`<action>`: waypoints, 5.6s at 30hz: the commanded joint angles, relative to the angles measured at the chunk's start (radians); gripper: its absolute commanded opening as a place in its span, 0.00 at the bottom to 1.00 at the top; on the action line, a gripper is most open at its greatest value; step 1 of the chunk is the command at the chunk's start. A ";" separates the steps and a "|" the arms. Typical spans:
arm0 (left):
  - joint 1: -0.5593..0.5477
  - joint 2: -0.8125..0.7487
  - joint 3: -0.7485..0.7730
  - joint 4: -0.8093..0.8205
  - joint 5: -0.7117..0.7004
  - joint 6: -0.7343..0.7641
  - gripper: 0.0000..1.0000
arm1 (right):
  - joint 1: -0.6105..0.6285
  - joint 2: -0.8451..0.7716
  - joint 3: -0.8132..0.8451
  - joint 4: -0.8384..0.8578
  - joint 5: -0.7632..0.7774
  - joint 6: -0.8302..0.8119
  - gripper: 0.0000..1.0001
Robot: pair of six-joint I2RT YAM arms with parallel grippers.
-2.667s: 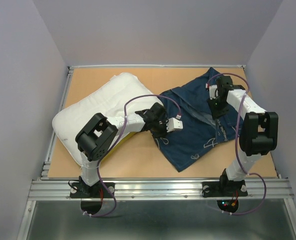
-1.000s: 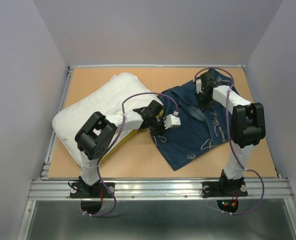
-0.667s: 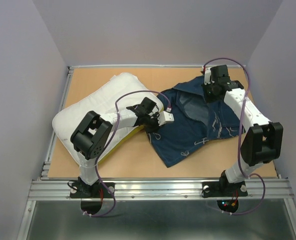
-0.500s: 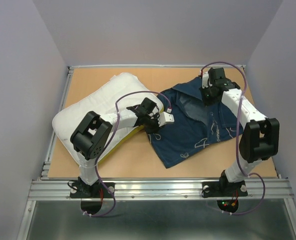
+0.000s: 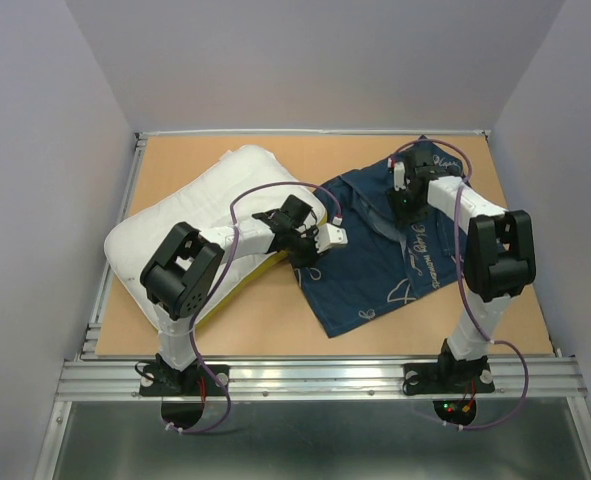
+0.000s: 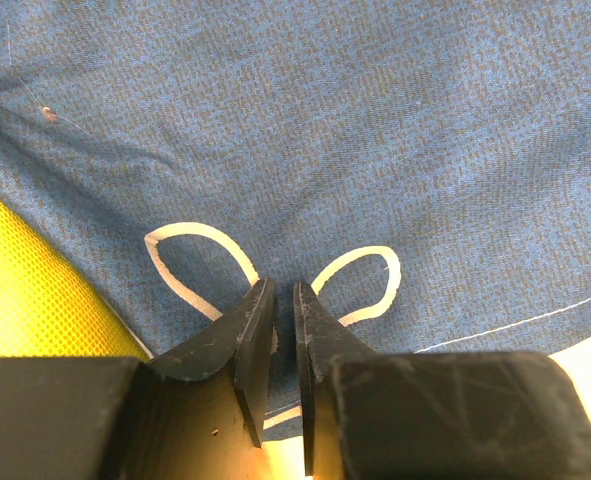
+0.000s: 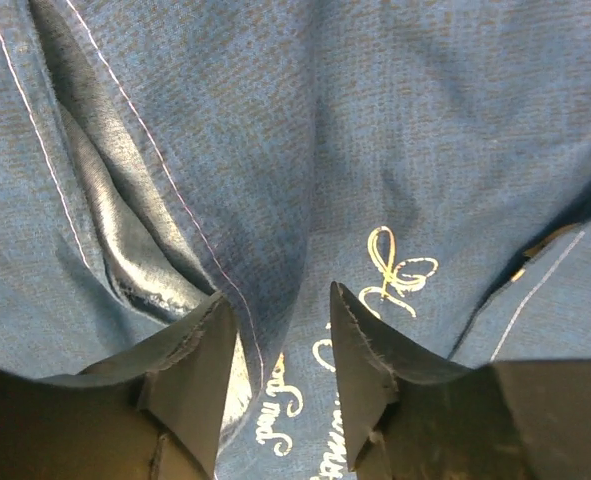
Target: Put the pillow into the pillowcase
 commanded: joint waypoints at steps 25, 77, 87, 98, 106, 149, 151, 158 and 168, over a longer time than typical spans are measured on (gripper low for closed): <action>0.004 -0.036 -0.003 -0.007 0.005 -0.012 0.29 | 0.091 0.063 0.092 0.124 0.223 -0.004 0.15; 0.441 0.037 0.219 -0.261 -0.041 0.216 0.00 | 0.087 -0.115 0.107 -0.054 -0.102 0.043 0.01; 0.454 -0.250 0.412 -0.586 0.127 0.368 0.00 | 0.080 -0.164 0.118 -0.065 -0.122 0.055 0.01; 0.127 -0.407 0.169 -0.515 0.124 0.353 0.00 | 0.073 -0.235 0.084 -0.105 -0.177 0.061 0.00; -0.051 -0.339 0.118 -0.453 0.143 0.304 0.00 | 0.070 -0.267 0.080 -0.114 -0.188 0.077 0.01; -0.072 -0.246 0.185 -0.077 0.078 -0.016 0.99 | -0.144 -0.378 -0.091 -0.345 -0.370 -0.040 0.59; -0.121 -0.263 0.188 -0.106 0.063 0.029 0.99 | -0.147 -0.391 -0.114 -0.373 -0.393 -0.060 0.57; -0.296 -0.200 0.135 -0.076 -0.038 0.153 0.99 | -0.147 -0.367 -0.155 -0.418 -0.404 -0.121 0.51; -0.390 0.003 0.149 0.091 -0.339 0.146 0.99 | -0.190 -0.326 -0.164 -0.456 -0.404 -0.172 0.63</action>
